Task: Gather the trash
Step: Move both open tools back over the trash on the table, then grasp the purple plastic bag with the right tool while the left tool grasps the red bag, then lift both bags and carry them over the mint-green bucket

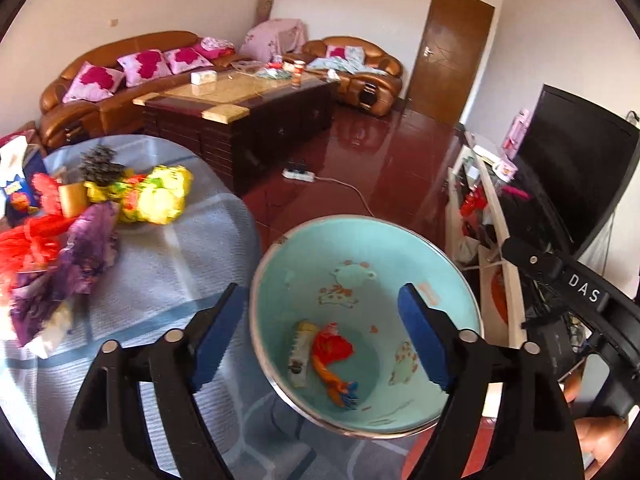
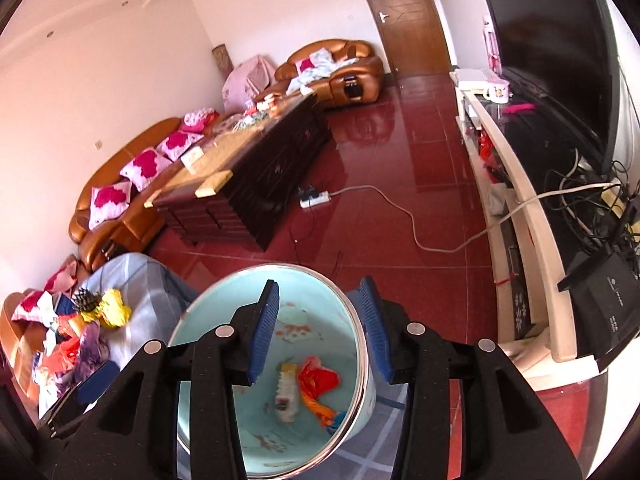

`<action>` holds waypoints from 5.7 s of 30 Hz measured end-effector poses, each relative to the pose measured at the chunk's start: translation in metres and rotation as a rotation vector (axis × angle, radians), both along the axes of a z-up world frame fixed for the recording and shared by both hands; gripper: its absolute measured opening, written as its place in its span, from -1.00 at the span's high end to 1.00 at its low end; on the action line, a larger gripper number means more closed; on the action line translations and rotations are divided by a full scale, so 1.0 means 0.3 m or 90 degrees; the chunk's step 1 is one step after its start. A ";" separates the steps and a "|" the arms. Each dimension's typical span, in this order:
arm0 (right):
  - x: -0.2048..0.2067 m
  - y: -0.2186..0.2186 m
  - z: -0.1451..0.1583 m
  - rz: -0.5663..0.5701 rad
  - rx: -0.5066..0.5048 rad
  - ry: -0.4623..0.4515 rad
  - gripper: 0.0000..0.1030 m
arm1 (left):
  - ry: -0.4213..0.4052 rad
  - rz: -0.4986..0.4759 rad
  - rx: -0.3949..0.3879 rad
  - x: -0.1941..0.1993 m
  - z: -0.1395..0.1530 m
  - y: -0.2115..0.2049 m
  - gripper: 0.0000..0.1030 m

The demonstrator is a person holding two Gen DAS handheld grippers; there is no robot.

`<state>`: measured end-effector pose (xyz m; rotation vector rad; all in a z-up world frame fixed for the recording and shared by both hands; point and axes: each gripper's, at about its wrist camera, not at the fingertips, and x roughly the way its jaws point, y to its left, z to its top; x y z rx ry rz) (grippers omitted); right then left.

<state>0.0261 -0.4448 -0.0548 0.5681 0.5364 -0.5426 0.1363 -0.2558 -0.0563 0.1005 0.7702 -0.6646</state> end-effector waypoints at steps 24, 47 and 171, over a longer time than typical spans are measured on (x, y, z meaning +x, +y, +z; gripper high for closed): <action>0.126 0.461 0.018 0.212 -0.069 0.005 0.00 | -0.069 0.242 0.075 -0.067 0.013 0.616 -0.83; 0.374 0.800 0.015 0.374 -0.046 0.015 0.00 | -0.039 0.372 0.047 0.053 -0.035 0.950 -0.82; 0.011 0.218 0.141 0.207 -0.062 -0.025 0.51 | -0.127 0.129 0.015 -0.146 0.182 0.253 0.59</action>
